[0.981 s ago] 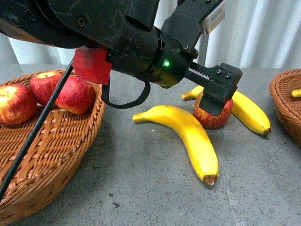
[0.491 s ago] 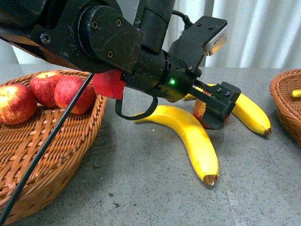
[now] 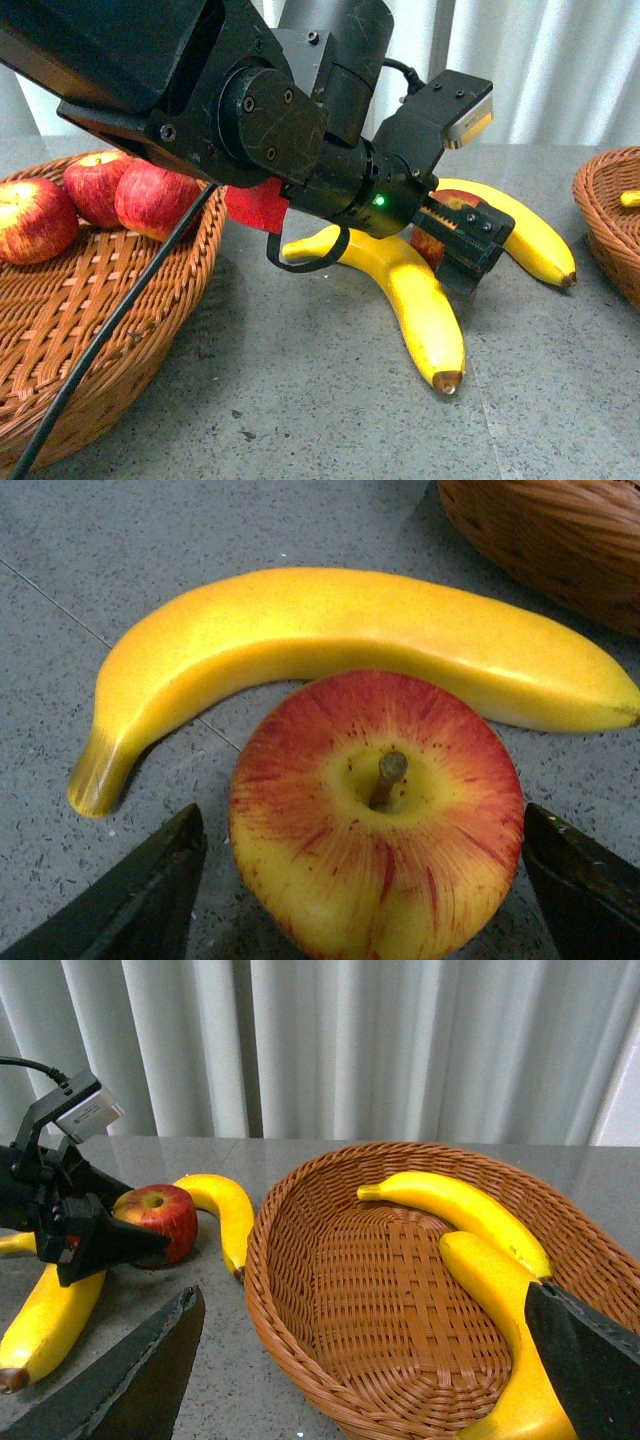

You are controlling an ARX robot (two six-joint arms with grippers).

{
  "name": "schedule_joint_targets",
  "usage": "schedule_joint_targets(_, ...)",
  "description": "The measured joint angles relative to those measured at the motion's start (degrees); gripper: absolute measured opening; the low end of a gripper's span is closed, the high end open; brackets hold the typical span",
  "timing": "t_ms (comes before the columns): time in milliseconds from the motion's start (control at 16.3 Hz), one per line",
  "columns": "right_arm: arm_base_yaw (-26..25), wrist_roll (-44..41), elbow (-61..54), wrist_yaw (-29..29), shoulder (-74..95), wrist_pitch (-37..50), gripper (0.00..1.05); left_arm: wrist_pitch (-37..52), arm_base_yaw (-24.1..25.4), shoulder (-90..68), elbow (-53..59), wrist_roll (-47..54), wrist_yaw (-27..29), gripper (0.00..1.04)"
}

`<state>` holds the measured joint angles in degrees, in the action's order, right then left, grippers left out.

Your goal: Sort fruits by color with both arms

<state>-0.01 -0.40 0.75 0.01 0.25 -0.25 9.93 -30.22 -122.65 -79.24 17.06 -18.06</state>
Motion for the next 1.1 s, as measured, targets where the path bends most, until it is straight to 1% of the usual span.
schedule_joint_targets(61,0.0,0.0,0.0,0.0,0.0,0.0,0.98,-0.04,-0.02,-0.13,-0.7,0.07,0.0,0.83)
schedule_joint_targets(123,0.0,0.0,0.0,0.0,0.0,0.0,0.98,-0.04,-0.07,-0.28,-1.01,0.11,0.09,0.74)
schedule_joint_targets(184,0.0,0.0,0.0,0.0,0.0,0.0,0.98,0.04,-0.09,-0.44,-1.11,0.13,0.13,0.69)
schedule_joint_targets(245,0.0,0.0,0.0,0.0,0.0,0.0,0.98,0.22,-0.39,-0.44,-1.11,0.13,0.46,0.65)
schedule_joint_targets(429,0.0,0.0,0.0,0.0,0.0,0.0,0.98,0.55,-1.31,0.02,-1.11,0.13,2.38,0.63)
schedule_joint_targets(613,0.0,0.0,0.0,-0.02,0.0,0.0,0.98,0.87,-1.62,4.5,-0.94,-0.61,8.04,0.63)
schedule_joint_targets(736,0.0,0.0,0.0,0.0,0.0,0.0,0.98,2.23,-1.27,12.5,0.61,-2.91,13.49,0.63)
schedule_joint_targets(858,0.0,0.0,0.0,0.0,0.0,0.0,0.98,2.01,0.04,20.24,4.74,-6.43,20.85,0.63)
schedule_joint_targets(920,0.0,0.0,0.0,0.0,0.0,0.0,0.98,1.68,1.44,23.96,8.63,-8.44,24.63,0.63)
schedule_joint_targets(981,0.0,0.0,0.0,0.0,0.0,0.0,0.98,0.83,2.62,26.82,12.57,-10.27,26.91,0.63)
schedule_joint_targets(1104,0.0,0.0,0.0,0.0,0.0,0.0,0.98,0.98,4.63,31.5,19.37,-14.05,28.17,0.63)
